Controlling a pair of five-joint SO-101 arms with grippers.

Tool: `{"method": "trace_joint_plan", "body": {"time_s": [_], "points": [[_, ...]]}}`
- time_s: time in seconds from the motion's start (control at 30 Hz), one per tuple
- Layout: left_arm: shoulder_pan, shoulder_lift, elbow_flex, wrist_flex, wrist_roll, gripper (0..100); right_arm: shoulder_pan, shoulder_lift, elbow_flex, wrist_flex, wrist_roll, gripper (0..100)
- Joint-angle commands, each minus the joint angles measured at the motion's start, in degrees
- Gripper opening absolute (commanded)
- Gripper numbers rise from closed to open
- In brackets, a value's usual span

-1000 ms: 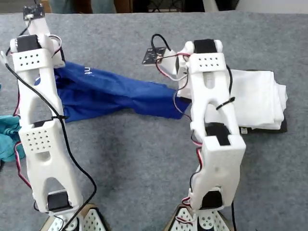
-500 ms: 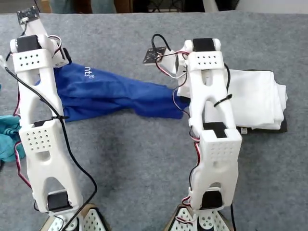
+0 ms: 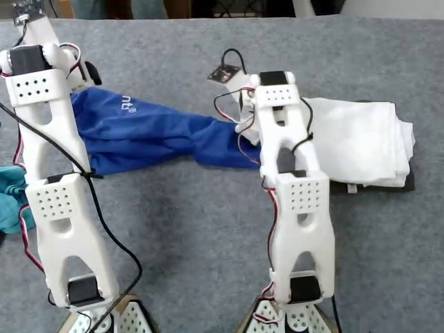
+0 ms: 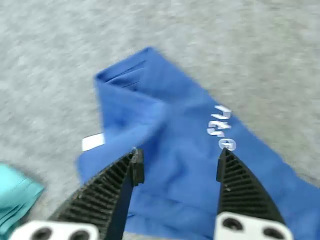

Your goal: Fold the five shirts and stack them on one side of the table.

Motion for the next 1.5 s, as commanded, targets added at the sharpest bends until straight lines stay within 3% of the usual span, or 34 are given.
{"method": "trace_joint_plan", "body": {"time_s": [0.0, 0.13, 0.33, 0.57, 0.77, 0.87, 1.47], "points": [[-4.00, -1.23, 6.90, 0.44, 2.20, 25, -1.05, 3.21, -4.26, -1.85, -3.25, 1.5], [-4.00, -6.42, 16.04, 0.53, 4.92, 25, -0.97, 5.58, -7.52, -1.85, -5.89, 1.5], [1.45, -28.22, 37.14, -0.88, 11.08, 25, -0.79, 7.08, -9.54, -1.85, -8.26, 1.5], [-1.54, -37.89, 60.35, -17.67, 18.29, 25, -0.88, 7.08, -9.45, -1.85, -8.53, 1.5], [-1.89, -38.07, 72.48, -27.25, 18.99, 25, -0.97, 7.08, -9.45, -1.85, -8.53, 1.5], [-1.54, -38.51, 74.59, -31.82, 18.99, 25, -0.97, 7.08, -9.45, -1.85, -8.53, 1.5], [-1.45, -37.98, 74.68, -42.11, 18.81, 25, -1.05, 7.08, -9.27, -1.85, -8.53, 1.5]]}}
